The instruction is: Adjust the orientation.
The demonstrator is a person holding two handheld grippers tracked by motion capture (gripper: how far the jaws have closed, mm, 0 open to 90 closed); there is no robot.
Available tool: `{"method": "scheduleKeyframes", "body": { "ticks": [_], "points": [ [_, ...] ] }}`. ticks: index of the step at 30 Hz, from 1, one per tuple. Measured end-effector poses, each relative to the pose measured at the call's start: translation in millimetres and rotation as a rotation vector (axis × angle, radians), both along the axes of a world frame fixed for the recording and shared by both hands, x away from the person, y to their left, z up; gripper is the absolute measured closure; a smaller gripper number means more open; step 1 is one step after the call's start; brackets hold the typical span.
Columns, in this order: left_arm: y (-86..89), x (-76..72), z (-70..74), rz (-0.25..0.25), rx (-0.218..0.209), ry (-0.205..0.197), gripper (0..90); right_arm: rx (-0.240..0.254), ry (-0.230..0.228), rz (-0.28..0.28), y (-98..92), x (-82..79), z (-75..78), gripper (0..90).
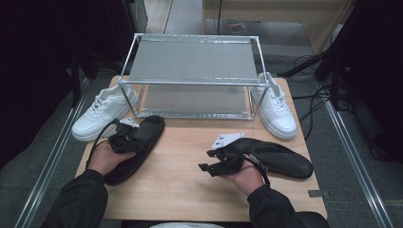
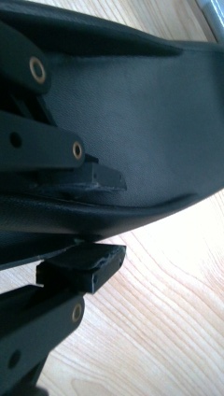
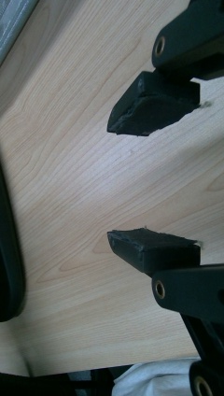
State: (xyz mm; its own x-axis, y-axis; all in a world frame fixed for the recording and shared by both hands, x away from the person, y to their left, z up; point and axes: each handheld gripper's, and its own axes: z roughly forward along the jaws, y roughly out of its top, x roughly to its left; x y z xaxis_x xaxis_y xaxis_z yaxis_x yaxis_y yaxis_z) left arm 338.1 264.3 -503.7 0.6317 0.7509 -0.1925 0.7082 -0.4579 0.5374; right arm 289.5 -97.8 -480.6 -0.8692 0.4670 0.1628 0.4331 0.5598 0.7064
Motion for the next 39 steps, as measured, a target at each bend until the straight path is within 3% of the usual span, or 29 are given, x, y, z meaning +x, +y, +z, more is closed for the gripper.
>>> {"method": "scheduleKeyframes", "body": {
  "ticks": [2,4,9,12,17,28,39],
  "points": [
    [0.4,-0.4,1.9,-0.006,0.012,-0.016,73.8,0.002,-0.002,0.0,-0.1,-0.1,0.2,42.7],
    [1.4,-0.7,4.6,-0.011,0.007,-0.004,77.6,0.002,-0.002,-0.001,-0.2,-0.2,0.5,42.7],
    [2.7,-2.9,13.7,-0.021,-0.021,-0.017,79.8,0.005,-0.003,-0.004,-0.7,-0.2,0.9,42.5],
    [-0.3,-6.9,27.1,-0.036,-0.046,-0.045,81.3,0.003,-0.003,-0.006,-0.8,-0.7,0.7,42.3],
    [-9.0,-10.2,38.1,-0.057,-0.064,-0.03,81.6,0.004,-0.008,-0.01,-2.4,-1.1,0.6,42.1],
    [-60.9,-14.2,49.1,-0.188,-0.073,-0.018,81.2,0.004,-0.008,-0.039,-10.5,-4.9,0.5,42.0],
    [-112.0,-15.7,43.1,-0.285,-0.088,0.021,80.5,0.006,-0.01,-0.074,-19.9,-10.6,0.1,41.9]
  ]
}}
